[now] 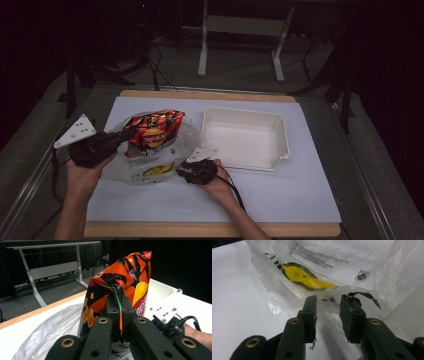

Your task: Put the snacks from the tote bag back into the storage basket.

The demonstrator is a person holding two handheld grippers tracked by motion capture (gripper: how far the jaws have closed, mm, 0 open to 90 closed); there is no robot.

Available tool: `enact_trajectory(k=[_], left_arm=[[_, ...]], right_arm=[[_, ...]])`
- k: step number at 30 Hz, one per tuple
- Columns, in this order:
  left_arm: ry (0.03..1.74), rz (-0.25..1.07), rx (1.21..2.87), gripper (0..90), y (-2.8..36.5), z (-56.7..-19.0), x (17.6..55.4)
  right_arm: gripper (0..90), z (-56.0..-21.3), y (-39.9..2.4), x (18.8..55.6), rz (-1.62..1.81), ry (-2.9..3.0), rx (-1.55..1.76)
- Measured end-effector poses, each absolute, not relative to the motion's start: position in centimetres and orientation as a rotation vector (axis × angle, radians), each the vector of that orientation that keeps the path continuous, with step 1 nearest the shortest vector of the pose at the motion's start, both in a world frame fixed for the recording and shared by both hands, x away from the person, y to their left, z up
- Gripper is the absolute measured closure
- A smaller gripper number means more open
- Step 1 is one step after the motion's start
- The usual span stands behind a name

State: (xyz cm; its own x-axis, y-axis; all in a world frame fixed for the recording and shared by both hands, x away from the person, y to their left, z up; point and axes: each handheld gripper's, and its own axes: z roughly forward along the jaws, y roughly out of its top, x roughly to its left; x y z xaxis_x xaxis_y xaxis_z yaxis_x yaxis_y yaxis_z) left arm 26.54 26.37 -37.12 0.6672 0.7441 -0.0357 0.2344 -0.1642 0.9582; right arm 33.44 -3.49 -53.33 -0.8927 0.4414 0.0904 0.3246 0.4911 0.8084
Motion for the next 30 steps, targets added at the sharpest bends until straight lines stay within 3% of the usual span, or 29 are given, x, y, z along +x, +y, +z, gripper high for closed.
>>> enact_trajectory(k=[30], left_arm=[[0.738, 0.493, 1.704, 89.5, 26.9, -34.7, 24.2]], right_arm=[[59.0, -54.0, -3.1, 33.6, 1.328, 2.615, 0.705]])
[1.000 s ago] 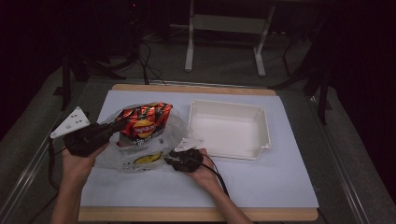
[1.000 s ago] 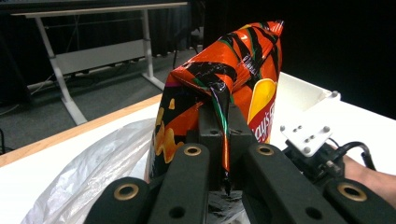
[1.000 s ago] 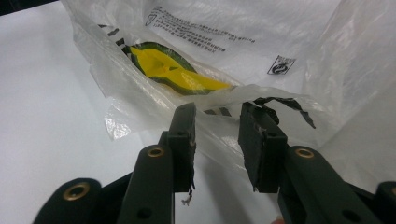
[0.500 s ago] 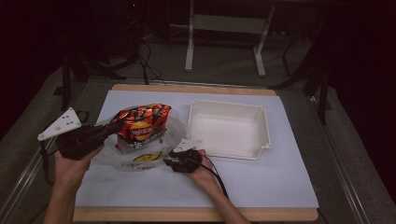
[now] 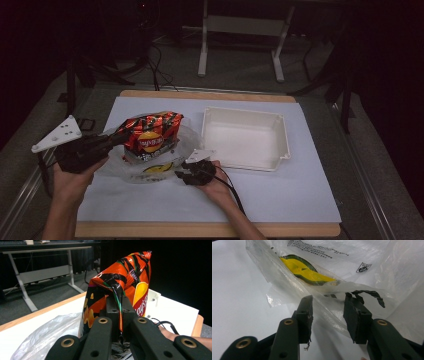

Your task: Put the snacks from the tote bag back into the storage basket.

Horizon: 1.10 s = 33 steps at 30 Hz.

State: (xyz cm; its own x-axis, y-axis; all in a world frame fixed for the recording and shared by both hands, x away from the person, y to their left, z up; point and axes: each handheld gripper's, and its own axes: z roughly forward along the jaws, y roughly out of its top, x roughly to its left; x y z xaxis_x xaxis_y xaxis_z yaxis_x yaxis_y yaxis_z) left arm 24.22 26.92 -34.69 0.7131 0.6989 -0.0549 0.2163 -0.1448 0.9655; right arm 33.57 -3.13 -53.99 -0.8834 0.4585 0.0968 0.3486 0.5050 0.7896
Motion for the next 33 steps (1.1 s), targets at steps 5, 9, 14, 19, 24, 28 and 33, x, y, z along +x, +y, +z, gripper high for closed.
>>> enact_trajectory(k=[5, 9, 14, 19, 24, 28, 33], left_arm=[[0.723, 0.479, 1.700, 89.5, 26.9, -34.3, 24.0], [0.710, 0.458, 1.686, 89.5, 26.9, -34.0, 23.8], [0.698, 0.437, 1.669, 89.5, 27.1, -33.7, 23.9], [0.686, 0.428, 1.651, 89.5, 26.9, -33.3, 24.1], [0.672, 0.411, 1.639, 89.5, 26.6, -32.9, 24.5], [0.657, 0.410, 1.633, 89.5, 26.3, -32.5, 24.7], [0.663, 0.405, 1.630, 89.5, 26.0, -32.2, 25.4]], right_arm=[[58.5, -54.0, -3.1, 33.7, 1.328, 2.620, 0.704], [58.5, -54.0, -3.1, 33.7, 1.331, 2.619, 0.711], [58.4, -54.0, -3.2, 33.6, 1.334, 2.618, 0.717], [58.4, -54.0, -3.2, 33.6, 1.334, 2.618, 0.710], [57.8, -54.0, -3.2, 33.6, 1.334, 2.614, 0.705], [57.6, -54.0, -3.2, 33.5, 1.338, 2.612, 0.702], [57.4, -54.0, -3.3, 33.4, 1.346, 2.604, 0.691]])
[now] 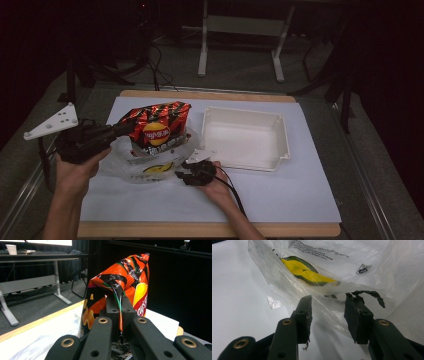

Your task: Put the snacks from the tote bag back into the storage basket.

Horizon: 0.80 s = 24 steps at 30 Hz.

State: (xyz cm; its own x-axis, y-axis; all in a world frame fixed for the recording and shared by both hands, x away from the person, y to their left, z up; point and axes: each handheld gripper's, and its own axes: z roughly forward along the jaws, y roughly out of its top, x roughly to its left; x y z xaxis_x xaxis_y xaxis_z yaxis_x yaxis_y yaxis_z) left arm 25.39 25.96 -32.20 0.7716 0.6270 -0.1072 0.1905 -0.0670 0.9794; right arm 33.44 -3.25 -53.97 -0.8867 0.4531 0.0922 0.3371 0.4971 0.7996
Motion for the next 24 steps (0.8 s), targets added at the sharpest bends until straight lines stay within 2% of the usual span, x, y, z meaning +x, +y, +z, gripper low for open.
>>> enact_trajectory(k=[24], left_arm=[[0.643, 0.392, 1.646, 89.4, 23.1, -30.5, 28.9]], right_arm=[[57.1, -53.9, -3.3, 33.0, 1.353, 2.575, 0.637]])
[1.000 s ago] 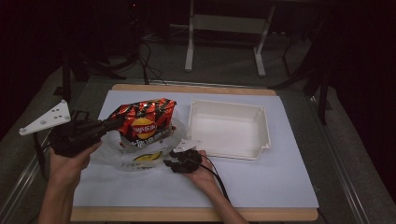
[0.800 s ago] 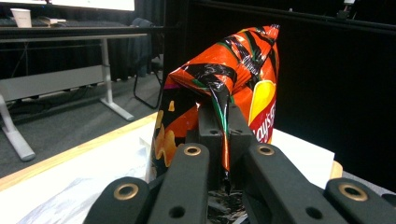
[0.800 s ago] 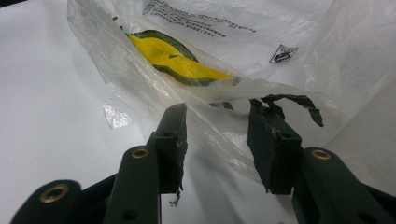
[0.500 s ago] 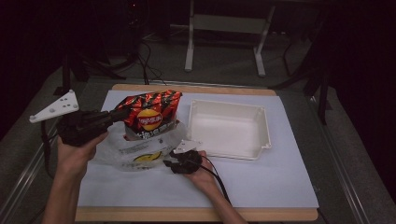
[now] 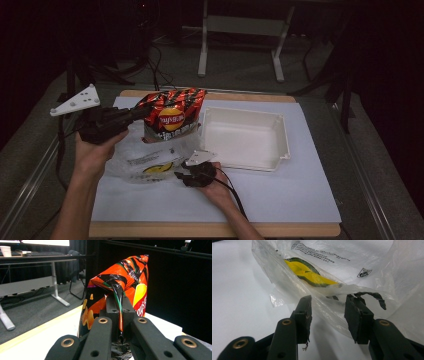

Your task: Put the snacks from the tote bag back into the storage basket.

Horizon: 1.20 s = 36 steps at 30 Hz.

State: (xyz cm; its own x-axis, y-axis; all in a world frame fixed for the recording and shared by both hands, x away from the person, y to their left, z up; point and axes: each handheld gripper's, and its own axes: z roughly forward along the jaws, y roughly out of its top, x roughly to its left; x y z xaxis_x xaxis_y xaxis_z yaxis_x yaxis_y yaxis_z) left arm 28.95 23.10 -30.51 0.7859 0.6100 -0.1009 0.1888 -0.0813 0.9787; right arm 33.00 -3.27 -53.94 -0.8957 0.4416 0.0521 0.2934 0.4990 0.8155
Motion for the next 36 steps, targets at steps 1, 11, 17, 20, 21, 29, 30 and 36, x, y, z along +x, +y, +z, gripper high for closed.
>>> enact_trajectory(k=[1, 11, 17, 20, 21, 29, 30, 36], left_arm=[[0.642, 0.391, 1.646, 89.4, 23.0, -30.5, 29.1], [0.628, 0.365, 1.648, 89.4, 21.8, -30.1, 30.7], [0.623, 0.344, 1.661, 89.4, 20.9, -30.0, 31.8], [0.620, 0.337, 1.667, 89.4, 20.5, -30.0, 32.2], [0.618, 0.335, 1.670, 89.4, 20.4, -30.0, 32.4], [0.612, 0.308, 1.676, 89.4, 19.5, -30.2, 33.7], [0.610, 0.308, 1.680, 89.4, 19.4, -30.2, 34.0], [0.606, 0.284, 1.680, 89.3, 18.7, -30.2, 35.1]], right_arm=[[57.1, -53.9, -3.2, 33.0, 1.351, 2.577, 0.639], [57.0, -53.9, -3.3, 32.7, 1.361, 2.564, 0.616], [56.9, -53.9, -3.2, 32.6, 1.355, 2.564, 0.601], [56.8, -53.9, -3.3, 32.7, 1.359, 2.565, 0.603], [56.8, -53.9, -3.3, 32.7, 1.360, 2.566, 0.603], [56.4, -53.9, -3.5, 32.6, 1.382, 2.550, 0.607], [56.4, -53.9, -3.5, 32.6, 1.387, 2.548, 0.608], [56.3, -53.8, -3.6, 32.5, 1.393, 2.537, 0.607]])
